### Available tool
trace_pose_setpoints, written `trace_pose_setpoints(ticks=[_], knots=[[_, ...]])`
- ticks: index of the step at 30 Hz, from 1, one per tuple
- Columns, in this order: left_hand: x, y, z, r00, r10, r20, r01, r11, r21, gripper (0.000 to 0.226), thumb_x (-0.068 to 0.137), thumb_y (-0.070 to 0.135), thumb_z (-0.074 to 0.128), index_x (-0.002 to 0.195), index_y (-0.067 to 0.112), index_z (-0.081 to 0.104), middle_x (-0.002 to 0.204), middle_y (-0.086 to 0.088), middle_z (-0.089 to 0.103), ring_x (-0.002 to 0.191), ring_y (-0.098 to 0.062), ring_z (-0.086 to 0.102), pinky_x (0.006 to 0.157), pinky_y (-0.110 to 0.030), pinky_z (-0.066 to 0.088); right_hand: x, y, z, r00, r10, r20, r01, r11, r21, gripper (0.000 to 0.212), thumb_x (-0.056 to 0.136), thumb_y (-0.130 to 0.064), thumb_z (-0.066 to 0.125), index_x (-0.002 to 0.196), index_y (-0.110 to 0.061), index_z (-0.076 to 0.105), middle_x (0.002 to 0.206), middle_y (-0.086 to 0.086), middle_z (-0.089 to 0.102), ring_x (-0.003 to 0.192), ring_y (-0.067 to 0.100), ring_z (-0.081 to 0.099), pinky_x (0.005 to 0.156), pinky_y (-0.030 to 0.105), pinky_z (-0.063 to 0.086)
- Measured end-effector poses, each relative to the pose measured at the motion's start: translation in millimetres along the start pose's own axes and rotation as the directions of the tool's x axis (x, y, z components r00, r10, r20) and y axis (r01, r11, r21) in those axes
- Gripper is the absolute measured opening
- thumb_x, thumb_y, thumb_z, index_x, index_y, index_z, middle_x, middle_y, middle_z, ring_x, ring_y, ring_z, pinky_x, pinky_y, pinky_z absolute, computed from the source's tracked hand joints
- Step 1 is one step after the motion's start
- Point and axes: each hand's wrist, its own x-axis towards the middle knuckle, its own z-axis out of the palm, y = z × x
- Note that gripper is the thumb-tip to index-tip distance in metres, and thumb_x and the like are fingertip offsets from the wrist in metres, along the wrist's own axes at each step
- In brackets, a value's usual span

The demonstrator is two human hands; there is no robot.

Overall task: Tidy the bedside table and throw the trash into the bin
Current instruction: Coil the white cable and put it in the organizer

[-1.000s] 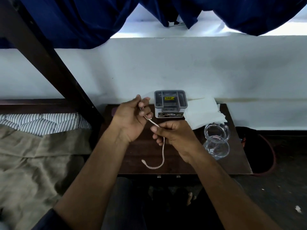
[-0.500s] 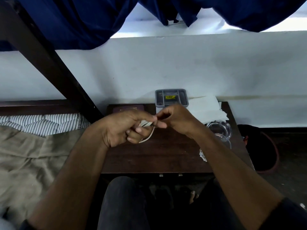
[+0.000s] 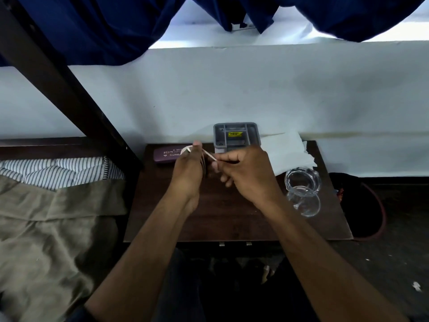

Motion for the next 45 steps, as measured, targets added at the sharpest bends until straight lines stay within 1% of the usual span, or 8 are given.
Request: trace_pose_setpoints(ticks=[8,15,21,25,30,35,41,45], knots=[[1.9,17.3,-7.8,0.938,-0.086,0.335,0.264,0.803,-0.534,0.033,0.107,0.028,0.034,0.118,0.005,0.055,0.056,0.006,0.039,0.045,-0.008,0.039,0.053,-0.024,0.041,-7.0,26.6,-16.3,0.978,0.093,0.188,-0.126,0.976,0.175,0.021,0.075,-0.003,0.084,0.094,0.0,0.078,0.082,0.017,0.079,0.071,0.025,0.072,0.081,0.036,0.06],[-7.1,11.8,-12.6,0.789,-0.072,0.611,0.404,0.809,-0.427,0.03,0.102,0.035,0.041,0.082,0.019,0.057,0.047,0.007,0.016,0.038,-0.01,0.012,0.046,-0.024,0.016,16.1,20.8,-38.8,0.98,0.036,0.196,0.014,0.968,-0.251,0.029,0.07,-0.013,0.089,0.098,-0.011,0.081,0.105,0.002,0.077,0.097,0.019,0.071,0.09,0.033,0.055],[-4.7,4.3,-11.0,0.817,-0.1,0.568,0.368,0.849,-0.38,0.037,0.1,0.035,0.043,0.065,0.021,0.043,0.04,0.006,0.015,0.03,-0.01,0.017,0.045,-0.029,0.013,6.7,17.6,-25.3,0.978,0.157,0.135,-0.194,0.924,0.331,0.036,0.088,0.017,0.058,0.118,0.002,0.07,0.085,0.014,0.077,0.07,0.025,0.074,0.068,0.042,0.065],[-2.6,2.7,-10.0,0.836,-0.107,0.538,0.327,0.885,-0.333,0.048,0.101,0.044,0.039,0.059,0.02,0.039,0.035,0.006,0.02,0.031,-0.013,0.011,0.044,-0.029,0.011,1.6,21.2,-17.3,0.985,0.097,0.144,-0.142,0.925,0.352,0.047,0.096,0.004,0.057,0.137,-0.018,0.059,0.087,-0.005,0.073,0.075,0.008,0.069,0.078,0.041,0.062],[-2.1,0.5,-11.9,0.731,-0.096,0.675,0.347,0.904,-0.248,0.058,0.102,0.051,0.03,0.055,0.018,0.039,0.039,0.002,0.01,0.034,-0.015,0.006,0.045,-0.033,0.011,5.4,22.2,-15.4,0.98,-0.025,0.195,0.014,0.998,0.056,0.068,0.099,-0.017,0.061,0.156,-0.031,0.028,0.142,-0.003,0.059,0.114,-0.007,0.059,0.094,0.009,0.042],[3.3,0.5,-16.6,0.626,-0.087,0.775,0.453,0.849,-0.271,0.057,0.101,0.054,0.032,0.055,0.021,0.033,0.038,0.003,0.012,0.033,-0.015,0.006,0.043,-0.032,0.015,9.1,21.7,-23.7,0.914,0.098,0.393,-0.248,0.903,0.351,0.046,0.099,-0.012,0.058,0.144,-0.009,0.049,0.118,0.003,0.071,0.128,0.013,0.057,0.116,0.043,0.037],[7.3,-3.5,-9.5,0.863,-0.076,0.499,0.027,0.994,0.106,0.059,0.094,0.064,0.045,0.058,0.018,0.046,0.043,0.004,0.029,0.04,-0.016,0.031,0.052,-0.027,0.036,15.6,27.3,-32.9,0.951,0.029,0.307,-0.118,0.954,0.276,0.025,0.096,-0.007,0.063,0.12,-0.004,0.071,0.116,0.018,0.074,0.116,0.035,0.067,0.098,0.059,0.052],[7.2,-5.5,-4.2,0.947,0.154,0.282,-0.241,0.921,0.306,0.055,0.099,0.062,0.03,0.089,0.018,0.061,0.063,0.005,0.056,0.056,-0.01,0.051,0.054,-0.025,0.043,18.6,30.3,-34.5,0.968,-0.019,0.249,-0.052,0.959,0.277,0.03,0.088,-0.001,0.071,0.118,0.0,0.07,0.104,0.009,0.079,0.097,0.021,0.076,0.079,0.038,0.063]])
